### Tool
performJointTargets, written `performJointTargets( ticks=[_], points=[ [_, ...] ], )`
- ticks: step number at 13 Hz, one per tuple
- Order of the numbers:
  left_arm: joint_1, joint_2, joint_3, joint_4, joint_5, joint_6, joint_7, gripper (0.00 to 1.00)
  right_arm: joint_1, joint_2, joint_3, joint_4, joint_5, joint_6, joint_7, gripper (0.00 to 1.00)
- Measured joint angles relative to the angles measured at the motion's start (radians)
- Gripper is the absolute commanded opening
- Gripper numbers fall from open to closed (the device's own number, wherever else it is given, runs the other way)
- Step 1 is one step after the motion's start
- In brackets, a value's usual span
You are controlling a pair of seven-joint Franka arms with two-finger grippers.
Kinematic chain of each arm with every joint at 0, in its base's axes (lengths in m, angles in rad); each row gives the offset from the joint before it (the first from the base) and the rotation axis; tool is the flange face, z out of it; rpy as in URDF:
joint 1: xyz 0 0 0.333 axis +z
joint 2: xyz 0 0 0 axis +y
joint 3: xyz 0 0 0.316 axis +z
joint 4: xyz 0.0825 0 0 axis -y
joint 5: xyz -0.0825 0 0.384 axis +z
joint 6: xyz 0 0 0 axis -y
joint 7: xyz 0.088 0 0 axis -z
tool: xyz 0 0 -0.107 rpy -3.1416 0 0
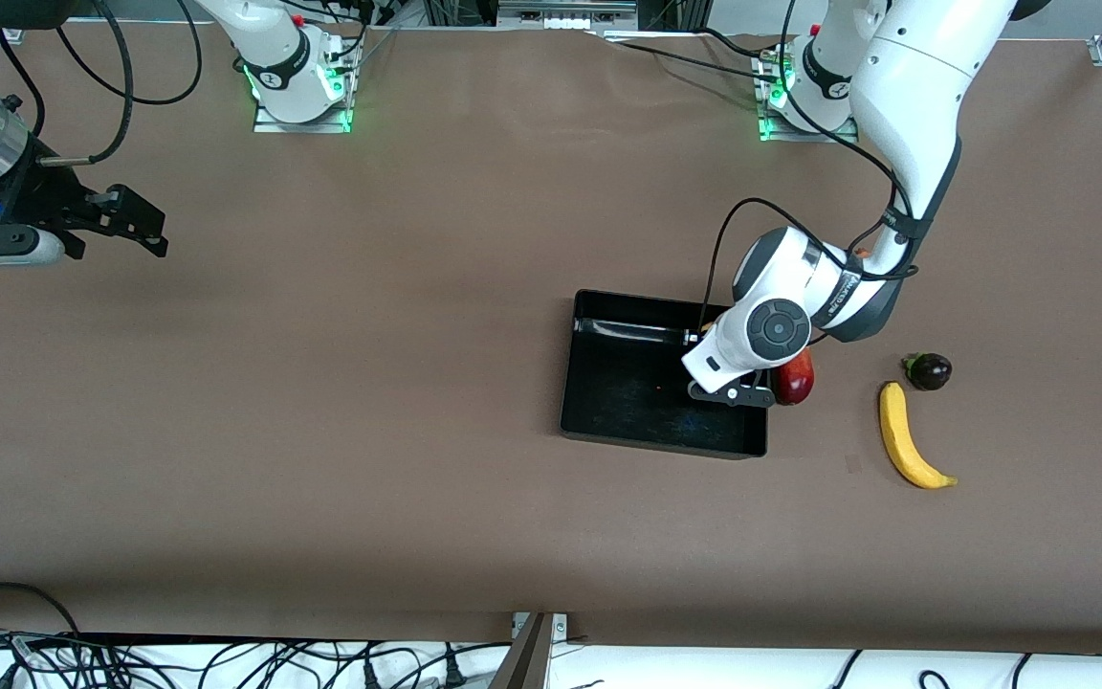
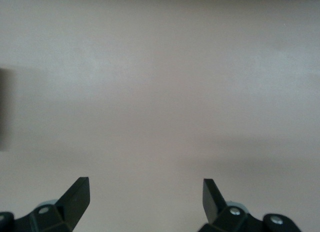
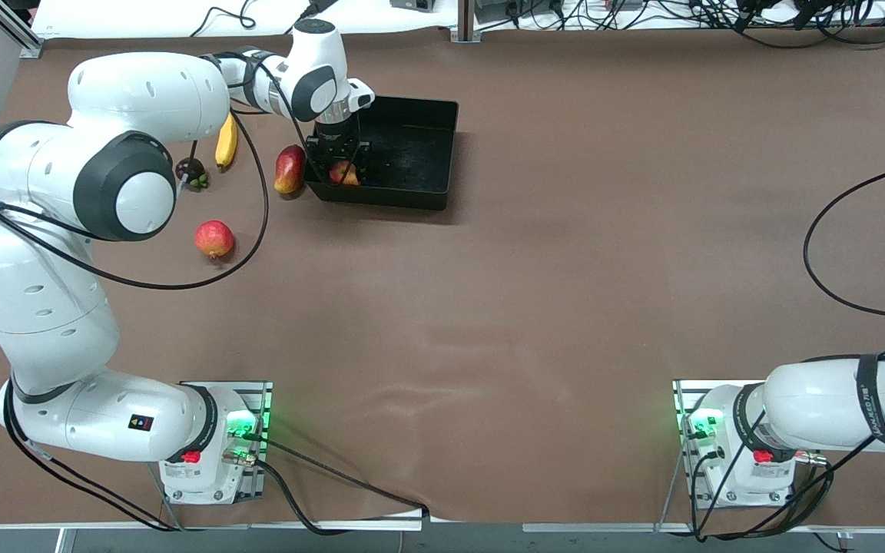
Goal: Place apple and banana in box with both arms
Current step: 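Lower the red apple into the black box and open the left gripper, then move the left gripper down over the yellow banana, then close the left gripper on the banana and lift it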
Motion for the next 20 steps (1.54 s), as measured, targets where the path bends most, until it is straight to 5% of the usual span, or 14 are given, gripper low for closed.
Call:
performJointTargets(
  ticks=[4, 8, 12, 18, 19, 20],
  points=[
    [0.03, -0.055, 0.016, 0.137, -0.001, -0.201, -0.004, 1.0, 0.0, 0.003, 0.003, 0.0, 0.0, 0.0, 0.0, 1.0],
    [0.202, -0.083, 0.04, 0.283, 0.0, -0.359, -0.001, 1.0, 0.001, 0.004, 0.003, 0.0, 0.0, 0.0, 0.0, 1.0],
    [0.371, 0.059, 0.042, 0.275, 0.082, -0.076, 0.018, 1.0, 0.001, 0.004, 0.003, 0.001, 0.0, 0.001, 0.0, 1.0],
    [0.383, 0.151, 0.039, 0.179, 0.191, 0.195, 0.017, 1.0, 0.001, 0.005, 0.004, 0.002, 0.0, 0.001, 0.0, 1.0],
    [0.385, 0.153, 0.039, 0.17, 0.197, 0.203, 0.017, 0.8, 0.001, 0.005, 0.004, 0.002, 0.0, 0.001, 0.0, 1.0],
    [0.387, 0.153, 0.039, 0.162, 0.2, 0.204, 0.018, 0.38, 0.001, 0.005, 0.004, 0.002, 0.0, 0.001, 0.0, 1.0]
  ],
)
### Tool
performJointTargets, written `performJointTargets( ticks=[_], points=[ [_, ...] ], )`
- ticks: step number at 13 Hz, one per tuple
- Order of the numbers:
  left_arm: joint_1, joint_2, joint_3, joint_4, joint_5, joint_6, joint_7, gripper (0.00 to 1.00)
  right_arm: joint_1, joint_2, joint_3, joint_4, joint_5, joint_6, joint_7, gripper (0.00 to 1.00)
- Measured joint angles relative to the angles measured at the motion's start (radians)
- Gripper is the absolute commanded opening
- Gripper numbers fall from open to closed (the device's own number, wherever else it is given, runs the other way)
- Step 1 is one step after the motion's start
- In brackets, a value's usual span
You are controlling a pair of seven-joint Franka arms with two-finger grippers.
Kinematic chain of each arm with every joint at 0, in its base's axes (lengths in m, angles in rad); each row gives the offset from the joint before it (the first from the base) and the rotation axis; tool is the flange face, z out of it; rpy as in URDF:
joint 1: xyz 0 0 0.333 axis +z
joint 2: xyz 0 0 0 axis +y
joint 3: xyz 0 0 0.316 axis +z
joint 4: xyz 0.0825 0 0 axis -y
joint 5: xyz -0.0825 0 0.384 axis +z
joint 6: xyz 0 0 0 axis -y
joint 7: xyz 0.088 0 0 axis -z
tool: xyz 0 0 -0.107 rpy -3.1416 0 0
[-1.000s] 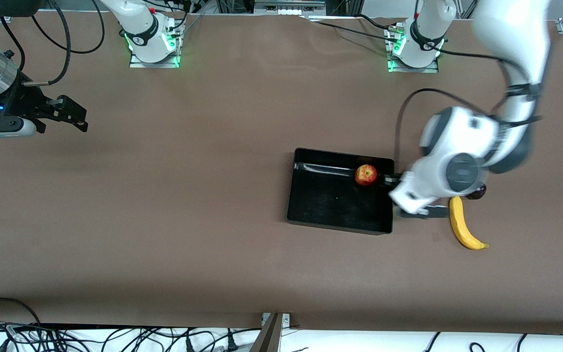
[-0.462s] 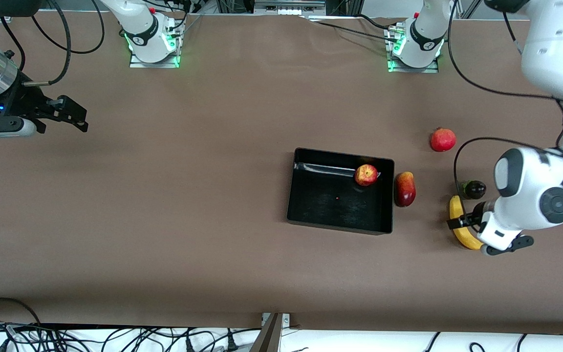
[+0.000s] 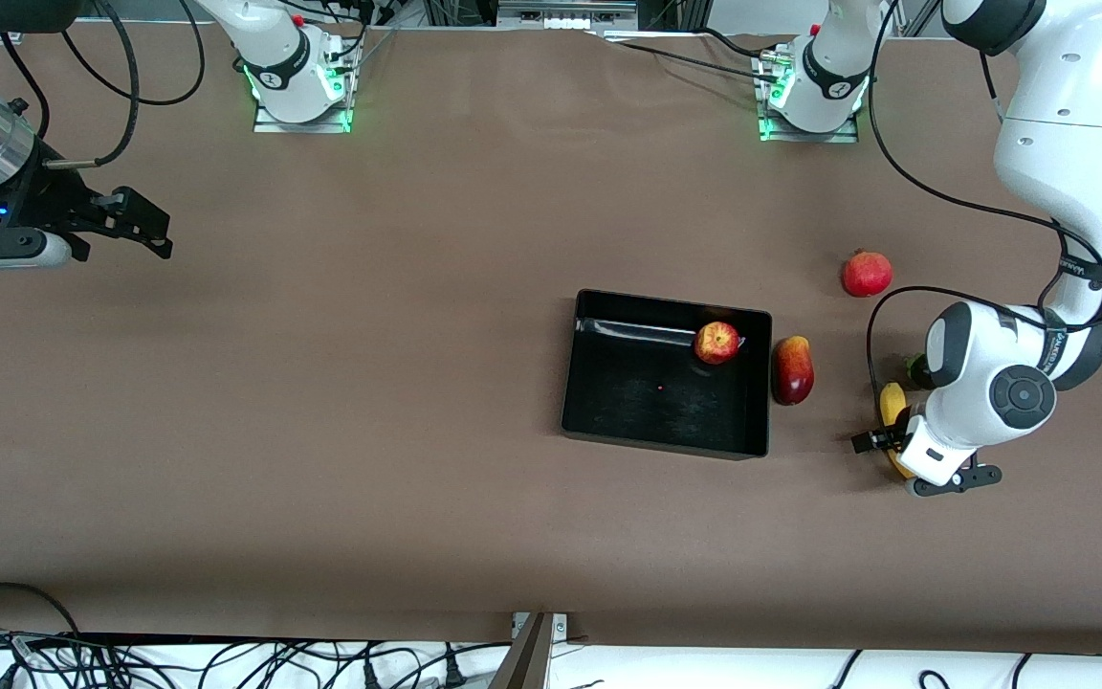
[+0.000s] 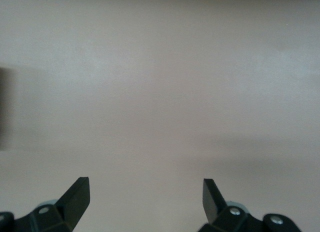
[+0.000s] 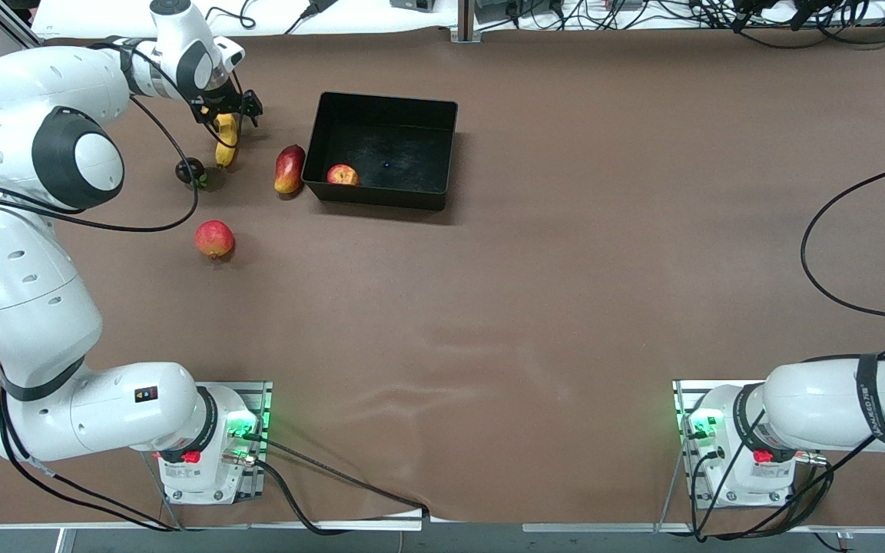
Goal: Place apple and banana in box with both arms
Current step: 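Close the left gripper on the banana and lift it, then lower the banana into the black box and open the left gripper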
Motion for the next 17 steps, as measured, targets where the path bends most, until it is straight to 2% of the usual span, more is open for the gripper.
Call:
performJointTargets(
  ticks=[1, 2, 7, 9, 11, 12, 13, 15, 17],
  points=[
    [0.001, 0.001, 0.0, -0.012, 0.001, 0.0, 0.001, 0.08, 0.0, 0.0, 0.0, 0.0, 0.0, 0.0, 0.0, 1.0],
    [0.003, 0.001, 0.0, -0.023, 0.001, 0.0, 0.002, 0.0, 0.0, 0.0, 0.0, 0.0, 0.0, 0.0, 0.0, 1.0],
    [0.001, -0.035, -0.028, -0.004, 0.002, -0.01, 0.004, 0.0, 0.0, 0.0, 0.0, 0.0, 0.0, 0.0, 0.0, 1.0],
    [-0.006, -0.102, -0.109, 0.036, 0.002, -0.131, 0.006, 0.0, 0.0, 0.0, 0.0, 0.001, 0.0, 0.0, 0.0, 1.0],
    [-0.021, -0.151, -0.251, 0.098, 0.002, -0.293, 0.004, 0.0, 0.0, 0.0, 0.0, 0.001, 0.0, 0.001, 0.001, 1.0],
    [-0.049, -0.161, -0.31, 0.124, 0.002, -0.335, -0.004, 0.0, 0.0, 0.0, 0.0, 0.001, 0.0, 0.001, 0.001, 1.0],
    [-0.098, -0.165, -0.335, 0.137, 0.002, -0.35, -0.021, 0.0, 0.0, 0.001, 0.0, 0.001, 0.0, 0.001, 0.001, 1.0],
    [-0.214, -0.146, -0.339, 0.136, 0.002, -0.34, -0.056, 0.0, 0.0, 0.001, 0.0, 0.001, 0.0, 0.001, 0.001, 1.0],
    [-0.299, -0.091, -0.334, 0.124, 0.002, -0.258, -0.091, 0.0, 0.0, 0.001, 0.0, 0.001, 0.0, 0.001, 0.001, 1.0]
  ],
)
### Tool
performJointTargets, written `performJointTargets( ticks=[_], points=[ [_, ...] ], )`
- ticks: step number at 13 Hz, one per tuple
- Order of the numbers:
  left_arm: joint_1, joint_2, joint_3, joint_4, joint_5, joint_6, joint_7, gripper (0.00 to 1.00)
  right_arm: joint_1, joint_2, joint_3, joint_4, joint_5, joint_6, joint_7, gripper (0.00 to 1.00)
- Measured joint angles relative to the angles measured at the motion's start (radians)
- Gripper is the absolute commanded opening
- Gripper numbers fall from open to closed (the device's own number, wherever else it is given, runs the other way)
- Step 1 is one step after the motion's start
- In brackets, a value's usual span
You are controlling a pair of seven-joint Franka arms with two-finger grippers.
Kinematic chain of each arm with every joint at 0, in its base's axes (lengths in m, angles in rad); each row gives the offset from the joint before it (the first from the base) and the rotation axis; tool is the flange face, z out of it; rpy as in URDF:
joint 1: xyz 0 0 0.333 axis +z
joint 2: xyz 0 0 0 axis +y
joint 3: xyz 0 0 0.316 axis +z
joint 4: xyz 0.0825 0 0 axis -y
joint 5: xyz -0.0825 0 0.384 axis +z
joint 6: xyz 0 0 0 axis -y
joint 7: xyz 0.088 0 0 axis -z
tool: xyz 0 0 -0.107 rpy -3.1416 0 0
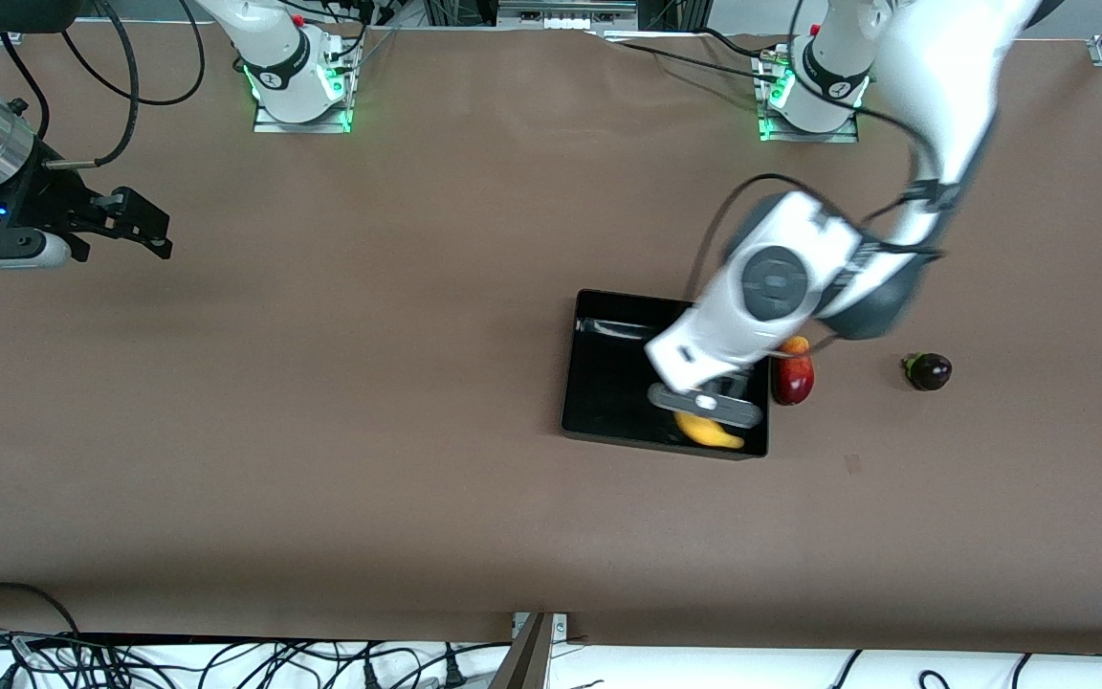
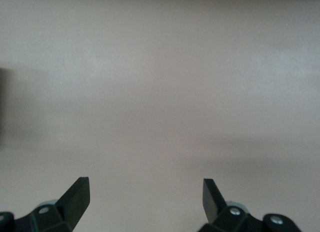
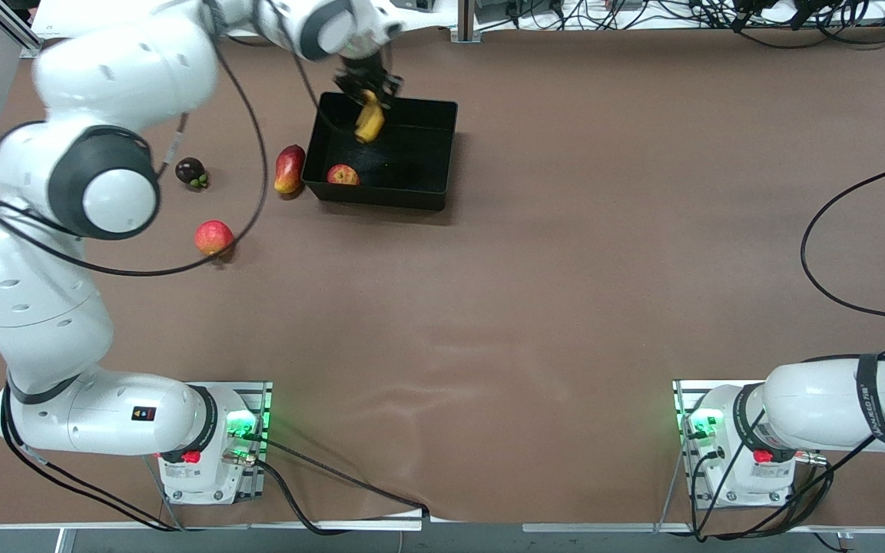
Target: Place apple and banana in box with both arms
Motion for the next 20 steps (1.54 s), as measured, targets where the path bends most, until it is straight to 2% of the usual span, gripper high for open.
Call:
performJointTargets(
  ticks=[2, 5, 6, 7, 11, 13, 18, 20],
  points=[
    [-0.022, 0.069, 0.006, -0.02, 0.0, 0.077, -0.007, 0.0, 0.0, 0.0, 0.0, 0.0, 0.0, 0.0, 0.0, 1.0],
    [-0.034, 0.129, 0.009, -0.026, 0.0, 0.095, -0.007, 0.0, 0.0, 0.0, 0.0, 0.0, 0.0, 0.0, 0.0, 1.0],
    [-0.039, 0.139, 0.012, -0.026, 0.0, 0.095, -0.009, 0.31, 0.0, 0.0, 0.0, 0.0, 0.0, 0.0, 0.0, 1.0],
    [-0.041, 0.146, 0.014, -0.026, 0.0, 0.095, -0.009, 0.99, 0.0, 0.0, 0.0, 0.0, 0.0, 0.0, 0.0, 1.0],
    [-0.019, 0.137, 0.027, -0.013, 0.001, 0.077, -0.014, 1.0, 0.0, 0.0, 0.0, 0.0, 0.0, 0.0, 0.0, 1.0],
    [0.029, 0.079, 0.027, 0.017, 0.002, -0.03, -0.011, 1.0, 0.0, 0.0, 0.0, 0.0, 0.0, 0.0, 0.0, 1.0],
    [0.142, -0.17, 0.02, 0.094, 0.002, -0.322, 0.018, 1.0, 0.0, 0.002, 0.0, 0.002, 0.0, 0.001, 0.0, 1.0],
    [0.167, -0.223, 0.018, 0.155, -0.017, -0.454, 0.06, 1.0, 0.0, 0.002, 0.0, 0.002, 0.0, 0.001, 0.0, 1.0]
  ],
)
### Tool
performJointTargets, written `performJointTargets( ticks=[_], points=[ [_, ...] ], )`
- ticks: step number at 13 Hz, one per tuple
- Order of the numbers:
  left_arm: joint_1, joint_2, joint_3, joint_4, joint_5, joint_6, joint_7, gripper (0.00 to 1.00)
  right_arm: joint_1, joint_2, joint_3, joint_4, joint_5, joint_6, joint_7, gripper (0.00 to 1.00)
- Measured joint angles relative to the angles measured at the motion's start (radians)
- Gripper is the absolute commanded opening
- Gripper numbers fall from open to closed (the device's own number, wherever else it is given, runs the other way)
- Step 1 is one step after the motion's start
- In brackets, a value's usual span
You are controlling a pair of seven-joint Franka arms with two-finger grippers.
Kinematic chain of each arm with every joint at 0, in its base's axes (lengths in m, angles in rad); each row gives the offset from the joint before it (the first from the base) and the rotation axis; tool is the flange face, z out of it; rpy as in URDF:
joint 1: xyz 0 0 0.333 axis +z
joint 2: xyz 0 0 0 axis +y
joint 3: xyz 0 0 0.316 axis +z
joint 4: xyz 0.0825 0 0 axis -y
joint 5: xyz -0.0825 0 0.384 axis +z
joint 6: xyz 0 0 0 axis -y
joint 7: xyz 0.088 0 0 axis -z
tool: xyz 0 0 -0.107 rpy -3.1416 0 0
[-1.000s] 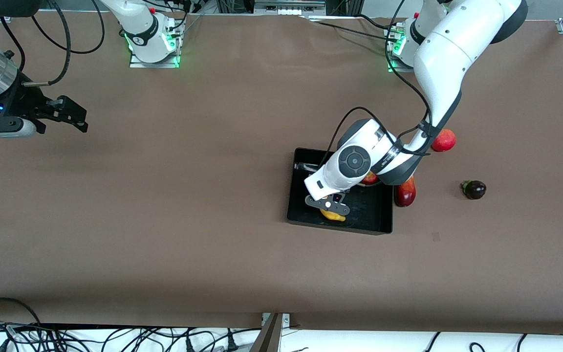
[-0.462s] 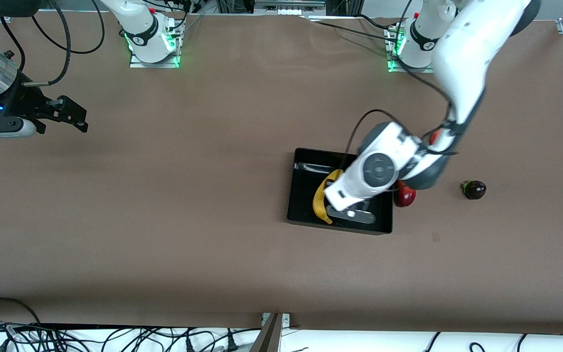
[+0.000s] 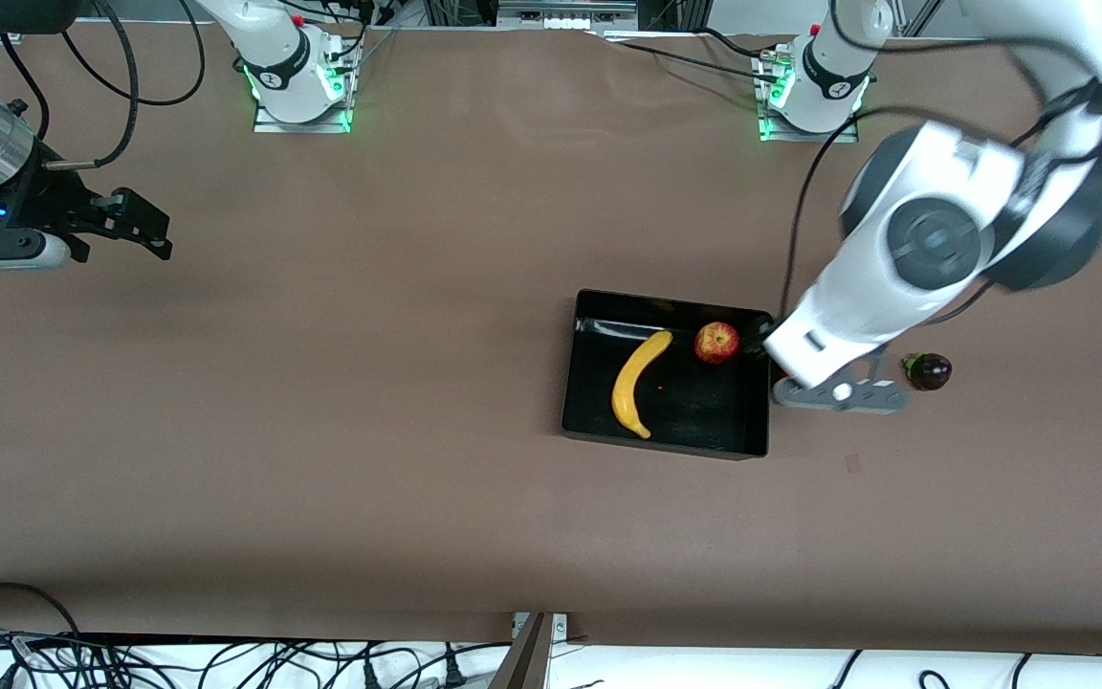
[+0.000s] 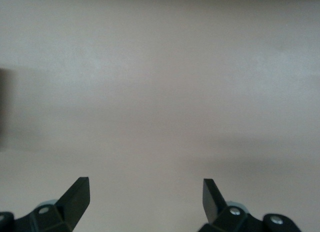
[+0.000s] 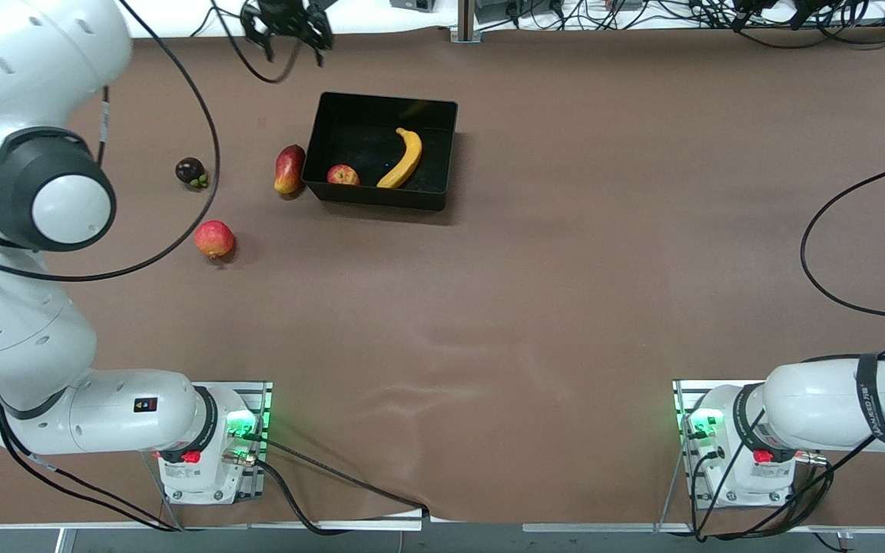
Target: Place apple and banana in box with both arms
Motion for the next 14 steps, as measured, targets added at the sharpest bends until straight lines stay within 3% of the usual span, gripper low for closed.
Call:
performJointTargets(
  ticks=[3, 5, 7, 10, 12, 14],
  points=[
    [0.058, -0.064, 0.037, 0.069, -0.084, -0.108, 0.101, 1.0, 0.0, 0.0, 0.0, 0.0, 0.0, 0.0, 0.0, 1.0],
    [0.037, -0.154, 0.14, 0.028, -0.163, -0.13, 0.128, 1.0, 0.0, 0.001, 0.0, 0.001, 0.0, 0.0, 0.0, 1.0],
    [0.001, -0.273, 0.24, -0.098, -0.213, -0.081, 0.135, 1.0, 0.0, 0.001, 0.0, 0.001, 0.0, 0.0, 0.0, 1.0],
    [-0.039, -0.442, 0.292, -0.372, -0.217, 0.114, 0.153, 1.0, 0.0, 0.001, 0.0, 0.002, 0.0, 0.0, 0.0, 1.0],
    [-0.05, -0.486, 0.318, -0.455, -0.217, 0.142, 0.153, 1.0, 0.0, 0.001, 0.0, 0.001, 0.0, 0.0, 0.0, 1.0],
    [-0.065, -0.488, 0.397, -0.479, -0.217, 0.157, 0.167, 1.0, 0.0, 0.001, 0.0, 0.001, 0.0, 0.0, 0.0, 1.0]
  ],
)
